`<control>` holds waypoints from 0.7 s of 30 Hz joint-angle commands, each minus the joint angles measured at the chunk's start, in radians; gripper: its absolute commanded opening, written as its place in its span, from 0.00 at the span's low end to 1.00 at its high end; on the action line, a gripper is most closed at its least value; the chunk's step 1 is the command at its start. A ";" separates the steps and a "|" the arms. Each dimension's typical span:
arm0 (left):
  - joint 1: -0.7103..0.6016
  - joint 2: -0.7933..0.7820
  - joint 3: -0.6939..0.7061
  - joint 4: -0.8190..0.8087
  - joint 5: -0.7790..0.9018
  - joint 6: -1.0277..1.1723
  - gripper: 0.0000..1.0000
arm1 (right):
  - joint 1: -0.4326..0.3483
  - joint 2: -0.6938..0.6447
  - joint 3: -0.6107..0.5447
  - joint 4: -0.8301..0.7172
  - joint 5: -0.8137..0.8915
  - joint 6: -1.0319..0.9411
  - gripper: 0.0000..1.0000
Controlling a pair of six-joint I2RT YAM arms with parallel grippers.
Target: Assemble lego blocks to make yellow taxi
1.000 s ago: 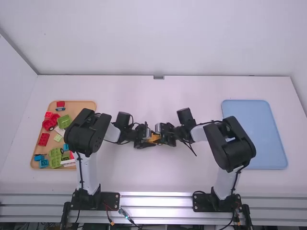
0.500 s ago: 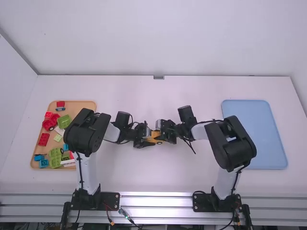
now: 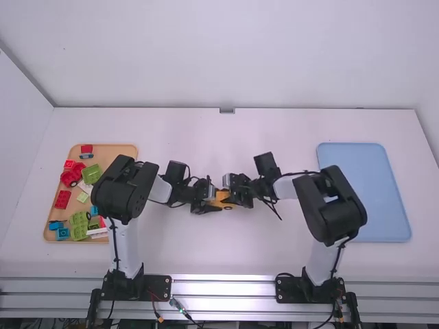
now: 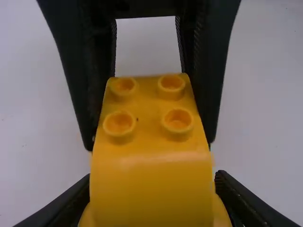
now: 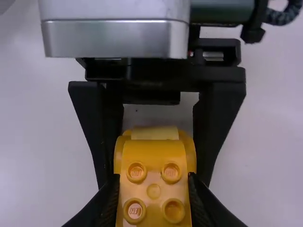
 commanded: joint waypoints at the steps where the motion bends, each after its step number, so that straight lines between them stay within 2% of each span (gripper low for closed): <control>1: -0.008 0.004 -0.008 -0.016 -0.030 0.030 0.52 | 0.013 -0.024 0.011 -0.007 0.000 -0.004 0.00; 11: -0.009 0.004 -0.006 -0.016 -0.031 0.030 0.52 | 0.023 -0.005 0.012 0.004 0.008 0.035 0.00; 15: -0.009 0.004 -0.006 -0.016 -0.030 0.029 0.51 | 0.022 0.041 0.011 0.076 0.008 0.124 0.00; 21: -0.005 0.004 -0.005 -0.013 -0.037 0.029 0.50 | 0.023 0.044 0.011 0.060 0.006 0.125 0.00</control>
